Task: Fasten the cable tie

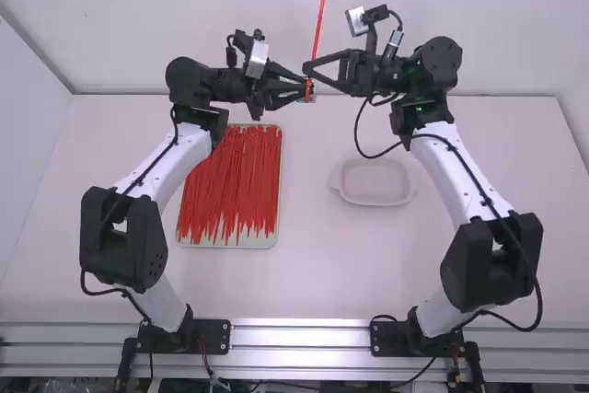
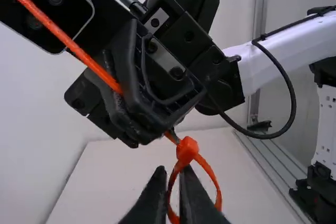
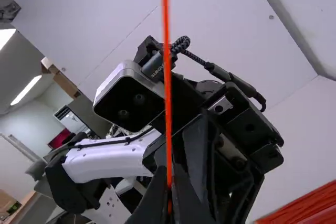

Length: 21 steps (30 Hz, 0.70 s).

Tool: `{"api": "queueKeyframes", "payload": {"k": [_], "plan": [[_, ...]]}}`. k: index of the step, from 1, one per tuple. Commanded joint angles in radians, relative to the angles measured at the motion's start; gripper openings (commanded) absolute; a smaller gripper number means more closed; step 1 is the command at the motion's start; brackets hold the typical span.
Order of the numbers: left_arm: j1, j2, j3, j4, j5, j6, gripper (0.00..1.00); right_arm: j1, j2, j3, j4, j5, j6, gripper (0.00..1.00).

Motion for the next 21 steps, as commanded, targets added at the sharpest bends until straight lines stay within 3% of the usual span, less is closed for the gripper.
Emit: {"api": "queueKeyframes", "payload": {"k": [1, 2, 3, 5, 7, 12, 14, 16, 21], "plan": [[0.0, -0.027, 0.002, -0.006, -0.034, 0.003, 0.28, -0.019, -0.022, 0.025, 0.007, -0.035, 0.02, 0.0], [0.004, -0.027, 0.002, -0.023, -0.048, 0.003, 0.34, -0.027, -0.022, 0.025, 0.007, -0.043, 0.021, 0.0], [0.013, -0.027, 0.002, -0.041, -0.065, 0.003, 0.64, -0.037, -0.022, 0.025, 0.007, -0.058, 0.02, 0.0], [0.019, -0.027, 0.002, -0.055, -0.07, 0.003, 0.77, -0.047, -0.022, 0.025, 0.007, -0.069, 0.016, 0.0], [0.024, -0.027, 0.002, -0.091, -0.082, 0.002, 0.99, -0.072, -0.022, 0.025, 0.007, -0.092, 0.017, 0.0], [0.036, -0.027, 0.002, -0.202, -0.085, 0.04, 0.99, -0.121, -0.022, 0.024, 0.006, -0.126, -0.001, 0.0], [0.045, -0.027, 0.002, -0.339, -0.102, 0.107, 0.99, -0.143, -0.022, 0.024, -0.031, -0.144, -0.048, 0.0], [0.047, -0.027, 0.002, -0.441, -0.123, 0.151, 0.99, -0.158, -0.022, 0.024, -0.1, -0.145, -0.106, 0.0], [0.055, -0.027, 0.002, -0.671, -0.122, 0.278, 0.99, -0.197, -0.022, 0.024, -0.46, -0.113, -0.401, 0.0]]}}
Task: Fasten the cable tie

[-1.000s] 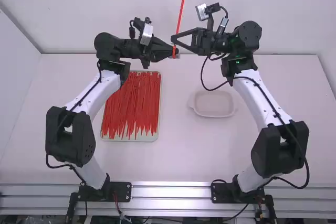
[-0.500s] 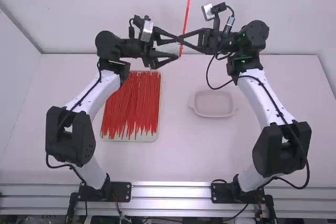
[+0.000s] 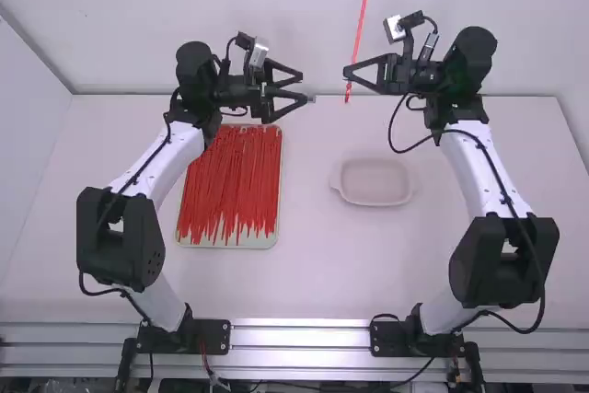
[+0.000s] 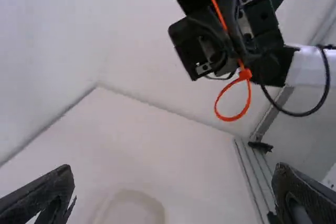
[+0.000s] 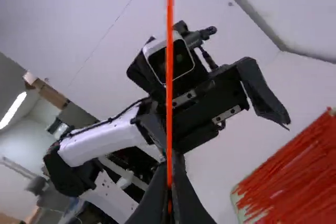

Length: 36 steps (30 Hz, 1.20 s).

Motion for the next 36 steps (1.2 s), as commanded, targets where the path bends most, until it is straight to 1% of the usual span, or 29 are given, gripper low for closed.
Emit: {"api": "queueKeyframes", "payload": {"k": [1, 2, 3, 6, 7, 9, 11, 12, 14, 16, 17, 19, 21, 22, 23, 26, 27, 28, 30, 32, 33, 36], "plan": [[0.006, -0.026, 0.002, -0.075, -0.003, 0.129, 0.99, -0.021, -0.022, 0.023, -0.153, 0.023, -0.266, 0.0], [0.0, -0.026, 0.002, -0.133, -0.003, 0.164, 0.99, -0.032, -0.022, 0.023, -0.282, 0.051, -0.377, 0.0], [0.0, -0.026, 0.002, -0.159, -0.003, 0.18, 0.99, -0.037, -0.022, 0.023, -0.346, 0.071, -0.426, 0.0], [0.003, -0.026, 0.002, -0.263, -0.007, 0.237, 0.99, -0.059, -0.022, 0.023, -0.603, 0.183, -0.64, 0.0], [0.004, -0.026, 0.002, -0.275, -0.012, 0.242, 0.99, -0.062, -0.022, 0.023, -0.629, 0.198, -0.662, 0.0], [0.008, -0.026, 0.002, -0.369, -0.058, 0.271, 0.99, -0.074, -0.022, 0.023, -0.797, 0.325, -0.792, 0.0], [0.008, -0.026, 0.002, -0.431, -0.087, 0.298, 0.99, -0.074, -0.022, 0.023, -0.9, 0.434, -0.863, 0.0], [0.008, -0.026, 0.002, -0.449, -0.096, 0.304, 0.99, -0.072, -0.022, 0.023, -0.924, 0.464, -0.877, 0.0], [0.008, -0.026, 0.002, -0.522, -0.143, 0.301, 0.99, -0.057, -0.022, 0.023, -1.022, 0.615, -0.932, 0.0], [0.008, -0.026, 0.002, -0.547, -0.168, 0.302, 0.99, -0.047, -0.022, 0.023, -1.051, 0.685, -0.943, 0.0], [0.008, -0.026, 0.001, -0.578, -0.203, 0.309, 0.99, -0.033, -0.022, 0.023, -1.078, 0.767, -0.946, 0.0], [0.008, -0.026, 0.0, -0.628, -0.257, 0.342, 0.99, -0.008, -0.022, 0.023, -1.11, 0.877, -0.951, 0.0], [0.008, -0.026, -0.001, -0.655, -0.288, 0.354, 0.99, 0.006, -0.022, 0.023, -1.125, 0.932, -0.958, 0.0], [0.008, -0.026, -0.005, -0.667, -0.307, 0.352, 0.99, 0.02, -0.022, 0.021, -1.138, 0.985, -0.961, 0.0], [0.009, -0.026, -0.01, -0.669, -0.309, 0.352, 0.99, 0.034, -0.022, 0.012, -1.139, 1.037, -0.961, 0.0], [0.015, -0.026, -0.021, -0.663, -0.305, 0.352, 0.99, 0.052, -0.022, -0.013, -1.134, 1.115, -0.96, 0.0], [0.021, -0.026, -0.027, -0.664, -0.306, 0.353, 0.98, 0.061, -0.022, -0.04, -1.12, 1.146, -0.96, 0.0], [0.021, -0.026, -0.029, -0.664, -0.306, 0.352, 0.99, 0.064, -0.022, -0.05, -1.116, 1.149, -0.96, 0.0], [0.022, -0.026, -0.043, -0.664, -0.309, 0.352, 0.99, 0.07, -0.022, -0.114, -1.081, 1.164, -0.949, 0.0], [0.022, -0.026, -0.054, -0.66, -0.309, 0.352, 0.99, 0.07, -0.022, -0.152, -1.056, 1.167, -0.937, 0.0], [0.021, -0.026, -0.066, -0.653, -0.31, 0.352, 0.99, 0.066, -0.022, -0.203, -1.017, 1.165, -0.929, 0.0], [0.021, -0.026, -0.077, -0.653, -0.33, 0.352, 0.99, 0.056, -0.022, -0.261, -0.973, 1.161, -0.904, 0.0]]}}
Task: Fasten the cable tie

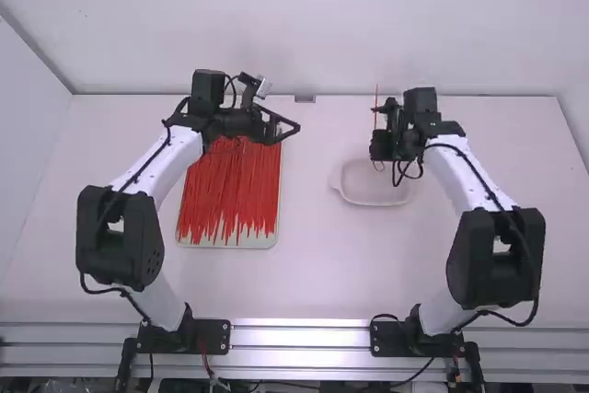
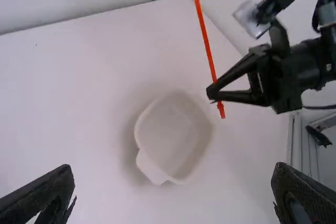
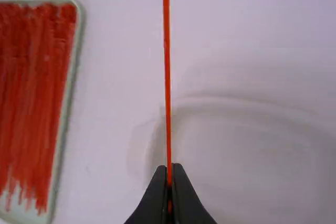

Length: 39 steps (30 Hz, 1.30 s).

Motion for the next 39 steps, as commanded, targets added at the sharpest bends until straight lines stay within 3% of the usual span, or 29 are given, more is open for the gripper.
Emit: {"api": "queueKeyframes", "payload": {"k": [1, 8, 14, 23, 24, 28, 33, 39], "plan": [[0.006, -0.026, -0.014, -0.004, -0.019, 0.021, 0.99, -0.009, -0.02, -0.064, 0.035, 0.013, 0.024, 0.0], [0.006, -0.026, -0.018, 0.0, -0.032, 0.014, 0.99, -0.006, -0.02, -0.169, 0.107, 0.045, 0.026, 0.0], [0.006, -0.026, -0.017, 0.003, -0.032, 0.014, 0.99, -0.007, -0.02, -0.273, 0.256, 0.051, 0.051, 0.0], [0.006, -0.026, -0.017, 0.003, -0.032, 0.014, 0.99, -0.008, -0.02, -0.289, 0.289, 0.066, 0.051, 0.15], [0.006, -0.026, -0.017, 0.002, -0.032, 0.014, 0.99, -0.006, -0.02, -0.289, 0.288, 0.074, 0.051, 0.97], [0.006, -0.026, -0.017, -0.002, -0.024, 0.014, 0.99, -0.009, -0.023, -0.287, 0.275, 0.065, 0.079, 1.0], [0.029, -0.049, -0.014, -0.022, -0.024, -0.022, 0.99, 0.006, -0.062, -0.217, 0.106, 0.043, 0.089, 0.99], [0.076, -0.153, 0.017, -0.185, -0.036, 0.019, 0.99, 0.05, -0.197, -0.131, -0.053, 0.054, 0.085, 0.99]]}}
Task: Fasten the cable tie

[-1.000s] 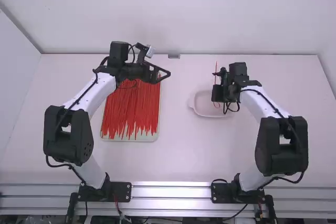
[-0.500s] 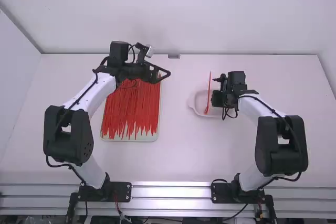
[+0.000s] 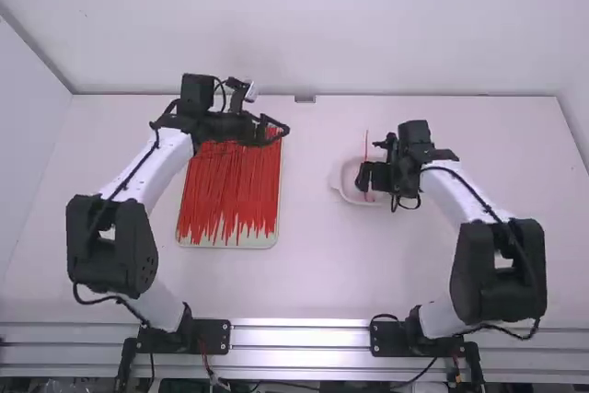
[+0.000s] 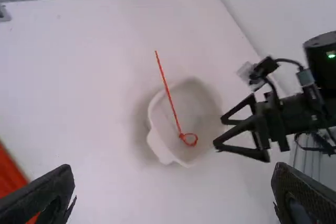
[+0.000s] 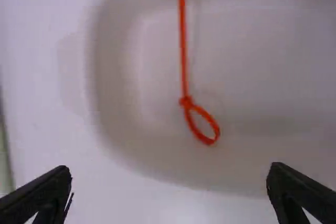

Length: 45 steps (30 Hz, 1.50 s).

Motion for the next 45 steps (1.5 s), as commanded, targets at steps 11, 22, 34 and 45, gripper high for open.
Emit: {"api": "queueKeyframes", "payload": {"k": [11, 22, 34, 45], "plan": [[0.042, -0.274, 0.03, -0.184, -0.098, 0.035, 0.98, 0.042, -0.28, 0.099, -0.124, 0.006, -0.006, 0.99], [0.068, -0.41, -0.106, -0.048, -0.234, 0.038, 0.85, -0.099, -0.42, -0.042, 0.016, 0.147, -0.141, 0.85], [0.068, -0.63, -0.326, 0.172, -0.454, 0.038, 0.63, -0.113, -0.652, -0.274, 0.248, 0.278, -0.141, 0.61], [0.068, -0.877, -0.574, 0.329, -0.702, 0.038, 0.38, -0.113, -0.905, -0.526, 0.501, 0.278, -0.141, 0.36]]}}
